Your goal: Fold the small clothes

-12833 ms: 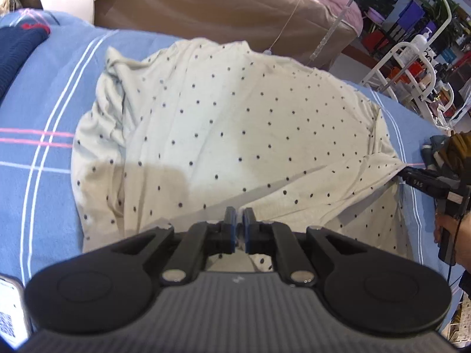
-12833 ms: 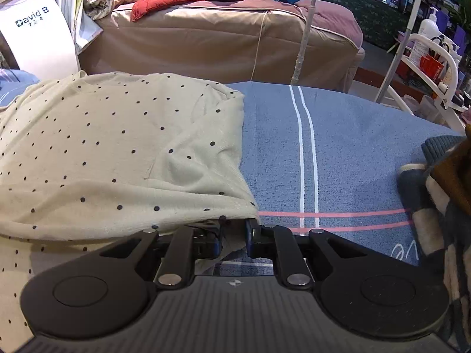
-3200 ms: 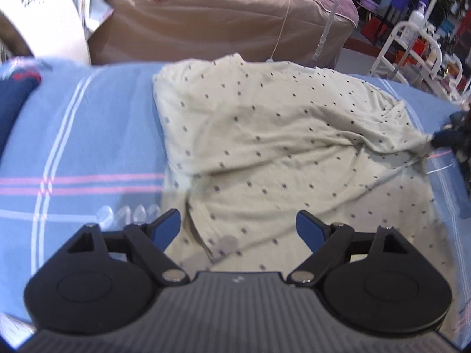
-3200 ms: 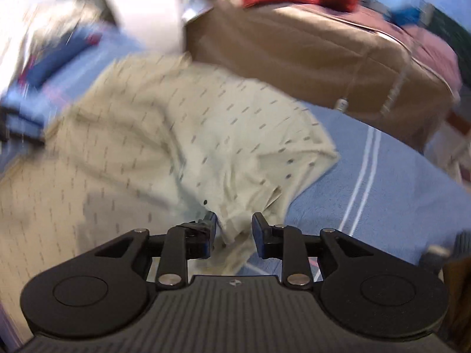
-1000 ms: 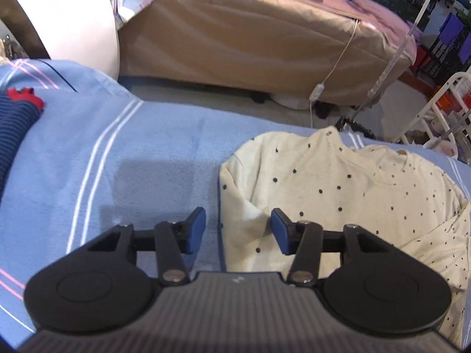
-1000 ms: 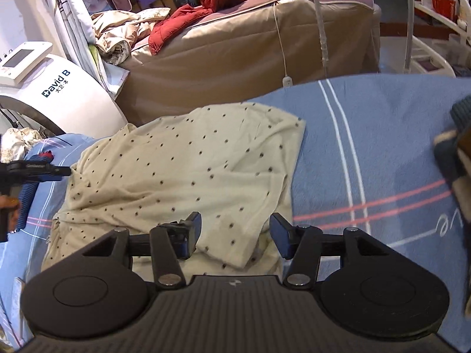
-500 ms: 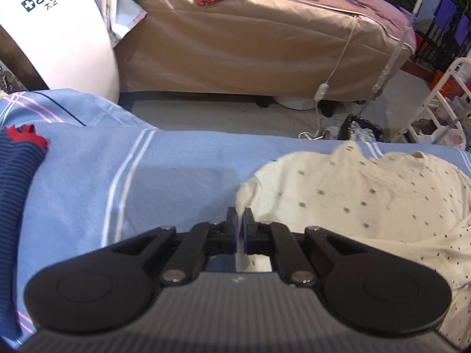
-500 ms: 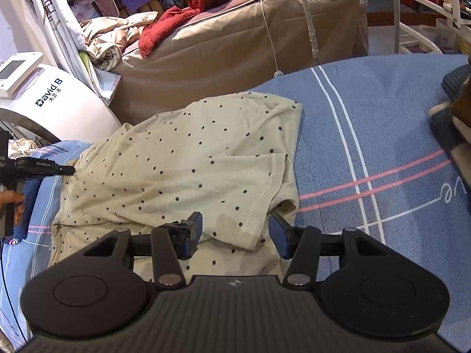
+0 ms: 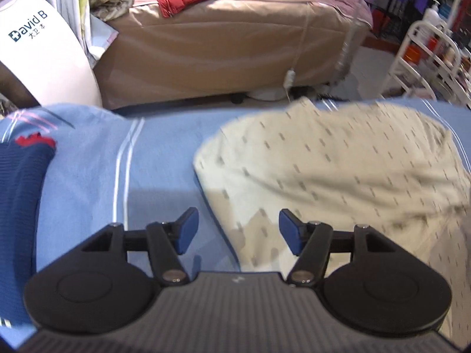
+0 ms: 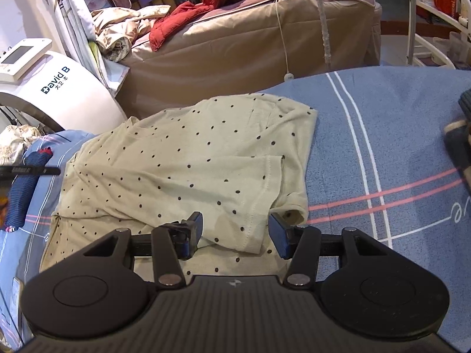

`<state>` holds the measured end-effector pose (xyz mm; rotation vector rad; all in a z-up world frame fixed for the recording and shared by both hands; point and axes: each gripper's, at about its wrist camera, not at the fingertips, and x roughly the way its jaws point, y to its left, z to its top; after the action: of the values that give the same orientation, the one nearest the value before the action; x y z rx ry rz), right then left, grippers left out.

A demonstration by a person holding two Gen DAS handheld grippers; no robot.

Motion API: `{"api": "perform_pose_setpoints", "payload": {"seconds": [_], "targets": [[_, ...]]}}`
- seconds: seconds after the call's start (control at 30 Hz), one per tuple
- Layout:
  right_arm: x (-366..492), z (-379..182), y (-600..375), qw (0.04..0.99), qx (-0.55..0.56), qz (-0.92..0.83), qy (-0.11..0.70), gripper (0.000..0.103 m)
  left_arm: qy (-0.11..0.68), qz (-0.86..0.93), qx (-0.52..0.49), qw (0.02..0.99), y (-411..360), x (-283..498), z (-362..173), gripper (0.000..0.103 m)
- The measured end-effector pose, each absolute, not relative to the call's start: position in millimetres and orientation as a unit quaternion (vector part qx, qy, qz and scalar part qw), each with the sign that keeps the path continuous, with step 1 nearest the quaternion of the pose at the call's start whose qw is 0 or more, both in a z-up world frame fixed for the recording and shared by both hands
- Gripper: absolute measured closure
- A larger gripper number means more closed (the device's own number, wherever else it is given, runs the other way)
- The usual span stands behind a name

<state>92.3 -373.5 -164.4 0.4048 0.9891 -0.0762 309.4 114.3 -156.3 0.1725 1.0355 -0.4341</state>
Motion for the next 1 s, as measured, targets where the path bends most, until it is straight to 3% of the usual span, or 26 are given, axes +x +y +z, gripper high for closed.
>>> {"api": "perform_pose_setpoints", "payload": {"seconds": [0.13,0.23,0.3,0.37,0.53,0.6,0.67,0.73,0.8,0.93,1.0], "targets": [[91.9,-169.1,-371.7,0.857,0.2,-0.039,0.473,0.017,0.508,-0.211,0.079,0.831,111.5,270.4,-176.0,0.042],[91.4,-171.0,-368.2,0.854,0.205,-0.039,0.476,0.017,0.517,-0.198,0.085,0.828,109.8,261.0,-191.8,0.046],[91.6,-171.4,-366.4,0.854,0.201,-0.039,0.479,0.017,0.516,-0.192,0.074,0.832,111.6,258.3,-196.2,0.052],[91.5,-172.2,-366.7,0.852,0.198,-0.047,0.482,0.017,0.513,-0.187,0.061,0.835,113.8,259.3,-197.6,0.067],[88.2,-177.3,-370.6,0.847,0.211,-0.061,0.484,0.017,0.515,-0.139,0.01,0.846,129.0,268.6,-197.0,0.092],[87.9,-179.0,-372.6,0.844,0.22,-0.062,0.485,0.017,0.514,-0.119,-0.013,0.849,138.1,267.6,-199.0,0.093],[89.1,-182.6,-374.6,0.84,0.23,-0.062,0.487,0.026,0.516,-0.112,-0.024,0.849,142.3,266.7,-205.2,0.095],[91.5,-187.4,-376.5,0.837,0.238,-0.061,0.489,0.066,0.514,-0.108,-0.019,0.851,141.4,266.3,-206.4,0.095],[92.2,-190.0,-378.0,0.835,0.231,-0.069,0.494,0.096,0.512,-0.096,-0.024,0.853,144.1,266.8,-204.8,0.096],[87.3,-191.8,-392.2,0.831,0.232,-0.097,0.497,0.099,0.513,-0.095,-0.021,0.853,146.6,267.3,-207.1,0.095],[85.6,-195.3,-397.4,0.828,0.245,-0.085,0.498,0.095,0.512,-0.103,0.011,0.853,140.1,267.9,-206.5,0.094]]}}
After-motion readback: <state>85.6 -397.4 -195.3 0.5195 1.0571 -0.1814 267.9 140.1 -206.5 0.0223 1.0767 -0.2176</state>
